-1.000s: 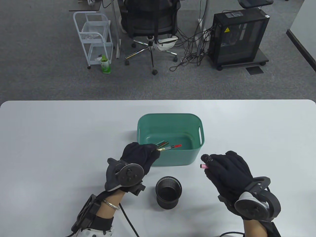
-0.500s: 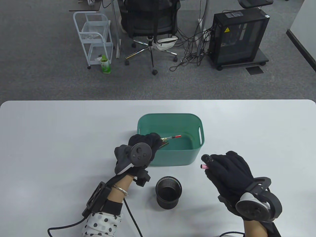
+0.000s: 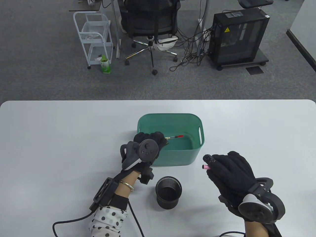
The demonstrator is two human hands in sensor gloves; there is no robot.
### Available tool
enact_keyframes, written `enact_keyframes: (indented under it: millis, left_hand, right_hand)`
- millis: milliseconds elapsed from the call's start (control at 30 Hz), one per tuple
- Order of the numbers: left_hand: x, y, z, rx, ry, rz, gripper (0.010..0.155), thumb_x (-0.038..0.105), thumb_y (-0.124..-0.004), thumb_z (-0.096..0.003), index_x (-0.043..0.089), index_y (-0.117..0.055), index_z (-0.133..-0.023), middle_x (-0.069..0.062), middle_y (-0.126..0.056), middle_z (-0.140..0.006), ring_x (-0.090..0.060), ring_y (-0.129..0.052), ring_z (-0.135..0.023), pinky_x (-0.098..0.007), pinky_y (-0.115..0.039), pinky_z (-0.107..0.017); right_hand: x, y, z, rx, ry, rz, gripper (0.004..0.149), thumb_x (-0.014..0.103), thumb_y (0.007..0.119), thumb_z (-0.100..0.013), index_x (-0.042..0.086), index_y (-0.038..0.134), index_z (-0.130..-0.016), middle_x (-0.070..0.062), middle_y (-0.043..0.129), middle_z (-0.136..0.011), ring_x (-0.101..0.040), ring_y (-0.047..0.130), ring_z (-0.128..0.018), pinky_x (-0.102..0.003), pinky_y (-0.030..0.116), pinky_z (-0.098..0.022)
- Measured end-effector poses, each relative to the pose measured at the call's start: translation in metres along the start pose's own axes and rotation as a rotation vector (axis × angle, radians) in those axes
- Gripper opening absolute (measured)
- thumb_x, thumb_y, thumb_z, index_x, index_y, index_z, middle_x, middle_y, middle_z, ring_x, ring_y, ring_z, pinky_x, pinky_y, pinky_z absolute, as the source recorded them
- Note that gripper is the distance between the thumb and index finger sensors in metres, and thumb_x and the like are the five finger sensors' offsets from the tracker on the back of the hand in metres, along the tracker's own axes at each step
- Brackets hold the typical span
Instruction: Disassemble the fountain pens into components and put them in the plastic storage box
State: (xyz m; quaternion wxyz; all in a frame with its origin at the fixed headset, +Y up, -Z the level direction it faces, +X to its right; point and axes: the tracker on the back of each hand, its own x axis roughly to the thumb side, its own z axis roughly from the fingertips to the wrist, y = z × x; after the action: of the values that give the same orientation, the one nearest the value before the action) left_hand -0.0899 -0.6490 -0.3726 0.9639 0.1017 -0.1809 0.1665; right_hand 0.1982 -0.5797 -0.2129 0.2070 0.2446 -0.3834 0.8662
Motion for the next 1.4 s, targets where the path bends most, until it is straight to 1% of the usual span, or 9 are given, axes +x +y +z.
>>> enact_keyframes:
  millis: [67, 100, 267, 467, 533, 700, 967, 1167, 1400]
  left_hand:
    - [0.0, -0.001, 0.0, 0.008, -0.004, 0.004, 0.044, 0.046, -0.064, -0.0678, 0.019, -0.078, -0.099, -0.003, -0.096, -0.095, -0.027, -0.09, -0.09, -0.055, -0.053, -0.084]
    - [0.0, -0.002, 0.0, -0.002, -0.01, 0.008, 0.047, 0.048, -0.062, -0.0678, 0.019, -0.077, -0.102, -0.005, -0.093, -0.101, -0.029, -0.086, -0.095, -0.057, -0.05, -0.085]
    - [0.001, -0.002, 0.001, -0.02, -0.023, -0.005, 0.057, 0.05, -0.057, -0.0684, 0.019, -0.067, -0.115, -0.009, -0.071, -0.123, -0.033, -0.065, -0.115, -0.057, -0.038, -0.09]
    - [0.0, -0.002, 0.008, -0.064, -0.05, -0.021, 0.065, 0.051, -0.052, -0.0684, 0.02, -0.05, -0.126, -0.01, -0.05, -0.134, -0.035, -0.043, -0.124, -0.056, -0.024, -0.091]
    - [0.0, -0.001, 0.011, -0.073, -0.061, -0.028, 0.067, 0.051, -0.051, -0.0683, 0.02, -0.046, -0.127, -0.009, -0.045, -0.135, -0.034, -0.039, -0.125, -0.056, -0.022, -0.091]
    - [-0.003, 0.002, 0.025, -0.119, -0.074, -0.066, 0.07, 0.052, -0.048, -0.0683, 0.019, -0.039, -0.129, -0.011, -0.04, -0.136, -0.035, -0.035, -0.125, -0.055, -0.022, -0.091]
    - [-0.007, 0.008, 0.054, -0.094, -0.116, -0.116, 0.07, 0.051, -0.046, -0.0684, 0.017, -0.036, -0.129, -0.011, -0.036, -0.136, -0.036, -0.031, -0.125, -0.054, -0.022, -0.091]
    - [-0.009, 0.005, 0.08, -0.096, -0.145, -0.169, 0.07, 0.051, -0.045, -0.0686, 0.017, -0.034, -0.129, -0.012, -0.034, -0.136, -0.036, -0.03, -0.125, -0.054, -0.021, -0.09]
    - [-0.015, -0.002, 0.11, -0.104, -0.132, -0.149, 0.07, 0.051, -0.043, -0.0684, 0.016, -0.034, -0.129, -0.013, -0.035, -0.136, -0.038, -0.032, -0.124, -0.055, -0.023, -0.09]
  right_hand:
    - [0.0, 0.0, 0.0, 0.0, 0.0, -0.001, 0.046, 0.048, 0.067, -0.058, 0.032, 0.079, -0.099, 0.006, 0.084, -0.091, -0.015, 0.086, -0.08, -0.049, 0.061, -0.077]
    - [0.0, 0.0, 0.0, 0.001, -0.003, -0.004, 0.046, 0.048, 0.067, -0.058, 0.032, 0.079, -0.099, 0.006, 0.084, -0.091, -0.015, 0.086, -0.08, -0.048, 0.061, -0.077]
    - [0.001, 0.0, 0.0, 0.001, -0.008, -0.003, 0.046, 0.048, 0.066, -0.058, 0.032, 0.079, -0.099, 0.006, 0.084, -0.091, -0.015, 0.086, -0.08, -0.048, 0.061, -0.077]
    - [0.002, 0.0, 0.0, 0.002, -0.007, -0.002, 0.046, 0.048, 0.066, -0.058, 0.032, 0.079, -0.099, 0.006, 0.084, -0.091, -0.015, 0.086, -0.081, -0.048, 0.061, -0.077]
    - [0.002, 0.0, 0.0, 0.003, -0.007, -0.002, 0.046, 0.048, 0.066, -0.058, 0.032, 0.079, -0.099, 0.006, 0.084, -0.091, -0.015, 0.086, -0.08, -0.048, 0.061, -0.077]
    - [0.002, 0.001, 0.0, 0.007, -0.007, 0.0, 0.046, 0.048, 0.067, -0.058, 0.032, 0.079, -0.099, 0.006, 0.084, -0.091, -0.015, 0.086, -0.08, -0.049, 0.061, -0.077]
    - [0.004, 0.003, -0.001, 0.018, -0.01, 0.003, 0.046, 0.048, 0.066, -0.058, 0.032, 0.079, -0.099, 0.006, 0.084, -0.091, -0.015, 0.086, -0.08, -0.048, 0.061, -0.077]
    - [0.005, 0.005, -0.002, 0.028, -0.016, 0.003, 0.046, 0.048, 0.066, -0.058, 0.032, 0.079, -0.099, 0.006, 0.084, -0.091, -0.015, 0.086, -0.08, -0.048, 0.061, -0.077]
    - [0.008, 0.007, -0.002, 0.04, -0.021, 0.003, 0.046, 0.048, 0.066, -0.058, 0.032, 0.079, -0.099, 0.006, 0.084, -0.091, -0.015, 0.086, -0.08, -0.048, 0.061, -0.077]
